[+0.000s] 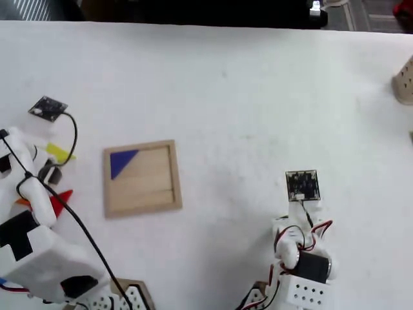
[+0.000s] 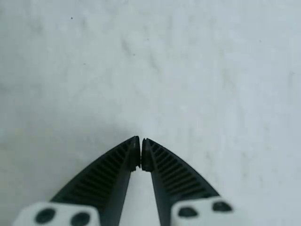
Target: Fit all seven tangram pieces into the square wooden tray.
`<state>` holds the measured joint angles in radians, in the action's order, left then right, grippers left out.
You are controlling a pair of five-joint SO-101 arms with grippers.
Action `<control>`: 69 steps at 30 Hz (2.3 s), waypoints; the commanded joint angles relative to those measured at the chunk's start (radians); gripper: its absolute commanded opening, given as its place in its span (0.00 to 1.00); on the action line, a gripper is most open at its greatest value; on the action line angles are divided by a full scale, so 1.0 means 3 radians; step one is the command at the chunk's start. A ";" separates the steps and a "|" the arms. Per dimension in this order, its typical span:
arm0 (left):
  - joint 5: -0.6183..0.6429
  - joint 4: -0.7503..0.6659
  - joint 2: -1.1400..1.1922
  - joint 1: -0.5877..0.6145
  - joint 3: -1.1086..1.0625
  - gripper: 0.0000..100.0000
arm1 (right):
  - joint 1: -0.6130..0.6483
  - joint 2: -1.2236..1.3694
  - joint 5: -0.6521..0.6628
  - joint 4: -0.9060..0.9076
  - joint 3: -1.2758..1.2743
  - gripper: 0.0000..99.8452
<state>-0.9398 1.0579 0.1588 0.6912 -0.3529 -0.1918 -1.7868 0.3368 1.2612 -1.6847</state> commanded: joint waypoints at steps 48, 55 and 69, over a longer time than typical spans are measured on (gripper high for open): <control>-0.0036 0.0511 0.1220 -0.0269 0.1233 0.19 | 0.0018 -0.0038 0.0031 0.0018 -0.0020 0.02; -0.0051 0.0706 0.1220 -0.0258 0.1212 0.03 | 0.0018 -0.0038 0.0031 0.0018 -0.0020 0.02; 0.0286 0.1632 0.1184 -0.0274 0.1964 0.03 | 0.0013 -0.0038 0.0031 0.0018 -0.0020 0.02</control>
<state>-0.9383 1.4385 0.5301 0.6299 0.0936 -0.1918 -1.7868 0.3368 1.2612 -1.6847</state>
